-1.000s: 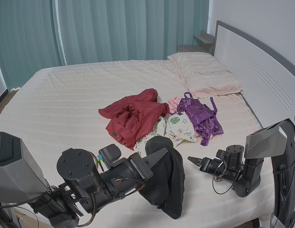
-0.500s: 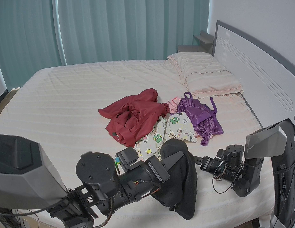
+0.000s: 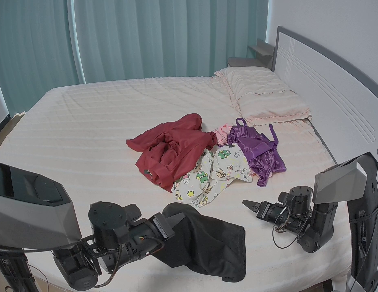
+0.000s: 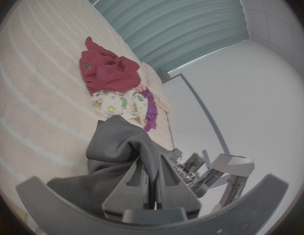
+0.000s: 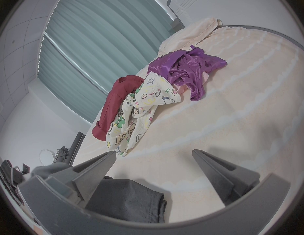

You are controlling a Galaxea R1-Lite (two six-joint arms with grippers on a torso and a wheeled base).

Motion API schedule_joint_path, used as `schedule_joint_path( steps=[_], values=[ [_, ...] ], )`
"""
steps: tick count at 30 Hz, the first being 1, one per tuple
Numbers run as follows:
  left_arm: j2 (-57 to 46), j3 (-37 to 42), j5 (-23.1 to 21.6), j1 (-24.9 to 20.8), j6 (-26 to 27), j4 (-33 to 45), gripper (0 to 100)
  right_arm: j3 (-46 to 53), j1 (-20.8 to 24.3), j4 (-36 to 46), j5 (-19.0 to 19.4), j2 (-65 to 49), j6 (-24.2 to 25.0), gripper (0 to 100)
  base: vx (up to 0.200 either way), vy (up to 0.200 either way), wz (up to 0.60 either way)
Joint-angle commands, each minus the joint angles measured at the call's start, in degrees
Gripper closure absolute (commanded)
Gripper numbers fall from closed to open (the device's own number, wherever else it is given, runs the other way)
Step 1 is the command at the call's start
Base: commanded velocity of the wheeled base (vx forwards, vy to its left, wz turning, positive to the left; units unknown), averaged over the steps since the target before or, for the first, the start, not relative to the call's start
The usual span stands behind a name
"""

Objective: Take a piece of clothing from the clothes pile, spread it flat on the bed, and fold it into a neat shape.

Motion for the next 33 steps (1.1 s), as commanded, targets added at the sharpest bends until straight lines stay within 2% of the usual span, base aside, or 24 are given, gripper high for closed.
schedule_joint_path(
  steps=[1,5,10,15,21,26,27,33],
  values=[
    [2.1,5.4,-0.2,4.5,3.0,-1.0,100,0.3,0.2,-0.8,0.0,0.1,0.0,0,0.0,0.0,0.0],
    [5.6,9.5,-0.1,8.1,6.9,-1.0,100,0.3,0.1,-0.8,0.0,0.2,0.0,0,0.0,0.0,0.0],
    [9.6,10.9,0.2,12.8,10.5,-1.0,100,0.3,0.2,-0.8,0.0,0.2,0.0,0,0.0,0.0,0.0],
    [13.7,11.3,1.6,13.9,10.9,-1.0,100,0.3,0.2,-0.8,0.0,0.3,-0.1,0,0.0,0.0,0.0],
    [20.6,10.4,4.7,14.2,16.3,-1.0,100,0.3,0.2,-0.8,0.0,0.4,-0.1,0,0.0,0.0,0.0],
    [22.1,9.0,6.7,14.2,17.1,-1.0,100,0.4,0.3,-0.7,0.0,0.5,-0.1,0,0.0,0.0,0.0],
    [22.1,8.7,6.8,14.2,17.2,-1.0,0,0.4,0.3,-0.7,0.0,0.6,-0.1,0,0.0,0.0,0.0],
    [21.1,8.6,7.3,16.0,16.6,-1.0,0,0.4,0.3,-0.7,0.0,0.3,-0.1,0,0.0,0.0,0.0]
  ],
)
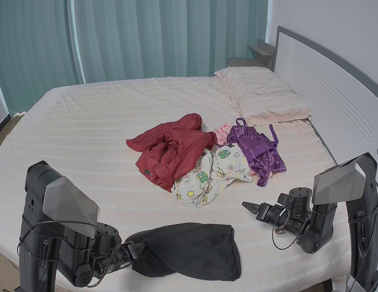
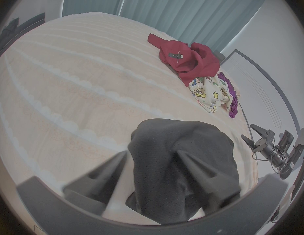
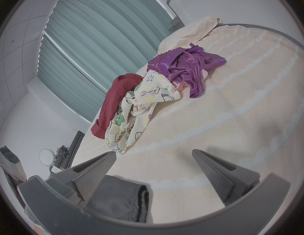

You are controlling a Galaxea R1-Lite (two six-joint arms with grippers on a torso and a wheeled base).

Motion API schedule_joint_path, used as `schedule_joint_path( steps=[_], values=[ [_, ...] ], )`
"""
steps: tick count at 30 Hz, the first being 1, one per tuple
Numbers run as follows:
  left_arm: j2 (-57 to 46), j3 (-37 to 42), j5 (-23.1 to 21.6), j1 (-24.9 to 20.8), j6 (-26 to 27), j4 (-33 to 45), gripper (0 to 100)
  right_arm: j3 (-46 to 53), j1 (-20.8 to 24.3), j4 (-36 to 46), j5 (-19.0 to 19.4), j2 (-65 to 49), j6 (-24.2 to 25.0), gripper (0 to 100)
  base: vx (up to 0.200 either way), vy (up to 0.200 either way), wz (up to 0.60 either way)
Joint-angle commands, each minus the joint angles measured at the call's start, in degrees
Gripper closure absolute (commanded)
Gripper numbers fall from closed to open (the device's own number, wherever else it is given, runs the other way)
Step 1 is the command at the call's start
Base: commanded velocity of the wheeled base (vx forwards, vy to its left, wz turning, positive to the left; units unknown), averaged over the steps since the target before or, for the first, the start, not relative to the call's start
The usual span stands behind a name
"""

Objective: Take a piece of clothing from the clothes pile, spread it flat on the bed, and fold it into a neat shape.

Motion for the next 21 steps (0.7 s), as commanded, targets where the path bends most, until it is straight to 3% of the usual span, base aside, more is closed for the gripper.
schedule_joint_path(
  steps=[1,6,13,17,18,21],
  values=[
    [0.1,-0.1,0.0,1.3,-0.4,-1.0,0,0.0,0.0,-0.7,0.0,-0.1,0.0,0,0.0,0.0,0.0],
    [-1.4,-1.4,-0.8,5.6,-2.2,-1.0,0,-0.1,0.3,-0.7,0.0,0.0,0.0,0,0.0,0.0,0.0],
    [-1.2,-6.1,-0.8,5.6,-7.1,-1.0,0,-0.1,0.6,-0.8,0.0,0.0,0.0,0,0.0,0.0,0.0],
    [-1.1,-5.9,-0.9,4.3,-7.3,-0.8,0,-0.1,0.6,-0.8,0.0,-0.1,0.0,0,0.0,0.0,0.0],
    [-1.1,-5.9,-0.9,3.9,-7.3,-0.8,100,-0.1,0.6,-0.8,0.0,-0.1,0.0,0,0.0,0.0,0.0],
    [-1.1,-5.5,-0.8,2.6,-7.2,-0.8,100,-0.1,0.6,-0.8,0.0,-0.2,0.0,0,0.0,0.0,0.0]
  ],
)
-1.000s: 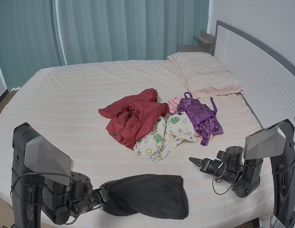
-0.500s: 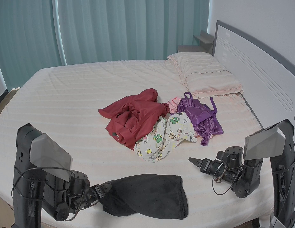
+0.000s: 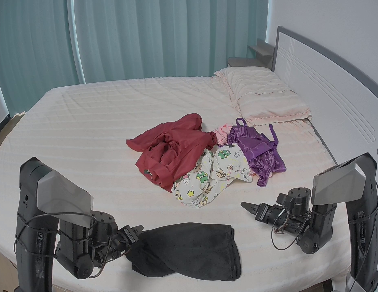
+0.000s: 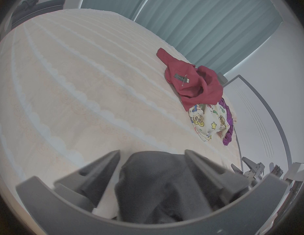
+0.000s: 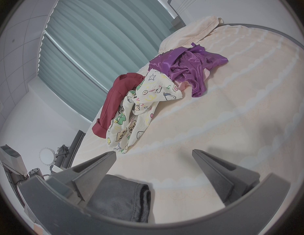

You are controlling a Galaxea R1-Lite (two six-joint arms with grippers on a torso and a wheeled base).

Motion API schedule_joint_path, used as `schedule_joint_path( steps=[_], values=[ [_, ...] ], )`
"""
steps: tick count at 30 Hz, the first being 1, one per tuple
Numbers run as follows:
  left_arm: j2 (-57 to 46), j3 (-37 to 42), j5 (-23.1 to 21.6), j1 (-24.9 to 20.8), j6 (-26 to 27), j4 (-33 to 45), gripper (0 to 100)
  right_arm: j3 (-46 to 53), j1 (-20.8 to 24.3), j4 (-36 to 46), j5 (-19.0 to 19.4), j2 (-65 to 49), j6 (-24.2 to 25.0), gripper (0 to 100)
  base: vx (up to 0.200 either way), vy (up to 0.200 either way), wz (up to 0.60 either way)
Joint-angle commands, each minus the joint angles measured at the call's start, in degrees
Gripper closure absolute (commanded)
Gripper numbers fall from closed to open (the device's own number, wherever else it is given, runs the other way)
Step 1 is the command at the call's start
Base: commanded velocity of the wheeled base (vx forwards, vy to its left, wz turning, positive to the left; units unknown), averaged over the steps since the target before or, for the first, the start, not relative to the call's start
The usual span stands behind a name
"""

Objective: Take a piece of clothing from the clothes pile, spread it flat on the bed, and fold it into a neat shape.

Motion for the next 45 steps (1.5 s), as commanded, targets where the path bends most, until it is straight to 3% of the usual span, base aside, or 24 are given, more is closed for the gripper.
schedule_joint_path(
  steps=[1,17,20,25,30,45],
  values=[
    [-0.1,0.7,0.1,-2.0,0.2,-1.0,100,0.0,0.0,-0.8,0.0,-0.1,0.0,0,0.0,0.0,0.0],
    [-0.8,0.5,0.6,-1.9,1.4,-1.0,100,-4.1,3.4,0.9,0.8,0.5,2.2,0,0.0,0.0,0.0],
    [-0.9,0.6,0.8,-1.8,2.0,-1.0,100,-8.2,3.4,10.0,0.9,0.9,2.6,0,0.0,0.0,0.0],
    [-2.6,0.5,0.7,-1.7,2.0,-1.0,100,-9.7,4.4,13.1,2.5,0.8,2.0,0,0.0,0.0,0.0],
    [-5.1,0.5,0.7,-1.8,2.0,-1.0,100,-13.7,6.2,23.2,3.7,0.5,-0.6,0,0.0,0.0,0.0],
    [-7.7,2.1,1.0,-1.8,2.0,-1.0,100,-20.8,9.6,35.9,4.6,0.3,-3.0,0,0.0,0.0,0.0]
  ],
)
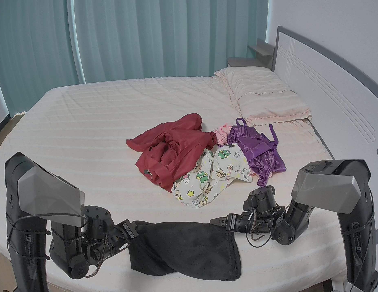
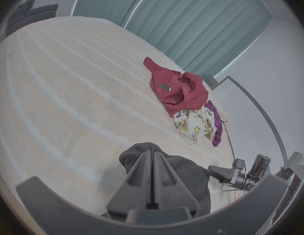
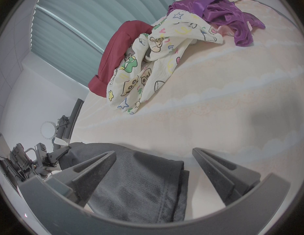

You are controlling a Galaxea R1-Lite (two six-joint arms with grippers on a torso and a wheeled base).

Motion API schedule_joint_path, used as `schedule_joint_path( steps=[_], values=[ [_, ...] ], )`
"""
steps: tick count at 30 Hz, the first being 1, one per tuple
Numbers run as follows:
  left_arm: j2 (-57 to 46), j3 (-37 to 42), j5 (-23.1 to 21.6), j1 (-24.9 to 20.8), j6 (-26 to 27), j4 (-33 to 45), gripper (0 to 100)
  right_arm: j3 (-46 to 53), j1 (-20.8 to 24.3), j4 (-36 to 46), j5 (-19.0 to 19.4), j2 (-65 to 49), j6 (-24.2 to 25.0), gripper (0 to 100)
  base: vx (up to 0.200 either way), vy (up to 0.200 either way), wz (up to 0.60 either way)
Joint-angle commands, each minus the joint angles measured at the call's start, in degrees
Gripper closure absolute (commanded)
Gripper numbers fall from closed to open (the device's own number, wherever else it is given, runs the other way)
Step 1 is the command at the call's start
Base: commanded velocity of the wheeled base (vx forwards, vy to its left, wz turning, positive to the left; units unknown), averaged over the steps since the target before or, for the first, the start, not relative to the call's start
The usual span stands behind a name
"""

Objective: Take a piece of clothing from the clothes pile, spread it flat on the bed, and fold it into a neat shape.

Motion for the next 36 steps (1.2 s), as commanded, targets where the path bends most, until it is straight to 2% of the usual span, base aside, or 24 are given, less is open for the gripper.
schedule_joint_path(
  steps=[1,4,5,12,22,27,31,32,36],
  values=[
    [-1.4,0.6,0.0,0.0,-0.1,-1.0,100,-1.8,0.7,1.4,-0.2,-0.1,-0.3,0,0.0,0.0,0.0],
    [-1.5,0.8,0.1,0.0,-0.1,-1.0,100,-2.2,0.9,2.4,-0.2,0.0,-0.7,0,0.0,0.0,0.0],
    [-1.5,0.8,0.1,0.0,-0.1,-1.0,100,-2.4,0.9,3.0,-0.2,-0.1,-0.8,100,0.0,0.0,0.0],
    [-0.9,1.1,0.0,0.4,-0.1,-1.0,100,-2.1,0.6,2.7,-0.7,-1.0,-0.5,100,0.0,0.0,0.0],
    [1.4,-0.3,-0.5,5.9,2.7,-1.0,100,-0.1,-0.4,-0.3,-8.1,-4.0,3.4,100,0.0,0.0,0.0],
    [3.7,-0.7,-0.7,5.9,2.8,-1.0,100,0.2,0.0,0.4,-7.4,-3.5,3.2,100,0.0,0.0,0.0],
    [3.5,-0.6,-0.7,5.9,2.8,-1.0,100,-1.1,0.3,2.4,-5.3,-2.8,3.1,100,0.0,0.0,0.0],
    [3.4,-0.6,-0.7,5.8,2.8,-1.0,100,-1.3,0.2,2.7,-5.0,-2.6,3.1,0,0.0,0.0,0.0],
    [3.2,-0.1,-0.6,5.5,2.7,-1.0,100,-2.7,0.2,3.7,-4.1,-2.5,3.1,0,0.0,0.0,0.0]
  ],
)
